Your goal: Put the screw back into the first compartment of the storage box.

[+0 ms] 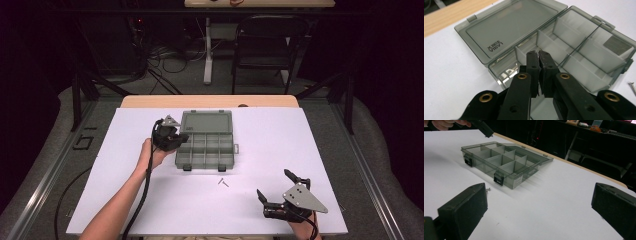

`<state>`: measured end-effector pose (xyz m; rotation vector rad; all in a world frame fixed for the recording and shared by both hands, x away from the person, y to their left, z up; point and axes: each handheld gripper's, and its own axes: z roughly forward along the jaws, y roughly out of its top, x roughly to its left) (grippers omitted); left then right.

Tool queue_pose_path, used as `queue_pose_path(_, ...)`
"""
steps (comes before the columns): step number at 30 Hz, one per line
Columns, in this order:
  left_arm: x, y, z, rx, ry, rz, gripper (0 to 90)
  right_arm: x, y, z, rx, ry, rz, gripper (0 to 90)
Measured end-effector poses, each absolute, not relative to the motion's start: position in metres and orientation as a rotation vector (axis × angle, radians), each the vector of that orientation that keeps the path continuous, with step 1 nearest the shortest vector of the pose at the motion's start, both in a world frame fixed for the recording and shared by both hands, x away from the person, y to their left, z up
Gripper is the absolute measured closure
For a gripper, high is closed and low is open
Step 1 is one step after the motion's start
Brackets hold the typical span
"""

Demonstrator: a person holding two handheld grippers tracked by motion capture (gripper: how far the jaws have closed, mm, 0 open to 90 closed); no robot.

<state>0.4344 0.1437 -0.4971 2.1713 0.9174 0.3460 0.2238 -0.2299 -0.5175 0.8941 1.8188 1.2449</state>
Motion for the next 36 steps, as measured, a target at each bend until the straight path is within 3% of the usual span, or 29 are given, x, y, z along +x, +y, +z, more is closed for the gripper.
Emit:
queue_pose_path(9, 0.444, 0.14, -0.509, 2.205, 0.954, 0.31, 85.0, 0.224, -0.23, -0.518, 0.892, 1.825, 1.244, 0.0)
queue_pose_path(13, 0.442, 0.139, -0.507, 2.201, 0.94, 0.309, 67.3, 0.224, -0.23, -0.518, 0.893, 1.828, 1.243, 0.0)
queue_pose_path(17, 0.434, 0.141, -0.499, 2.167, 0.948, 0.33, 43.7, 0.223, -0.23, -0.517, 0.89, 1.823, 1.24, 0.0)
queue_pose_path(21, 0.42, 0.141, -0.488, 2.142, 0.908, 0.332, 28.8, 0.223, -0.231, -0.517, 0.892, 1.822, 1.237, 0.0)
queue_pose_path(30, 0.385, 0.128, -0.476, 2.138, 0.819, 0.355, 7.8, 0.223, -0.231, -0.517, 0.895, 1.827, 1.237, 0.0)
queue_pose_path(36, 0.367, 0.118, -0.473, 2.157, 0.771, 0.326, 1.0, 0.223, -0.232, -0.517, 0.892, 1.825, 1.24, 0.0)
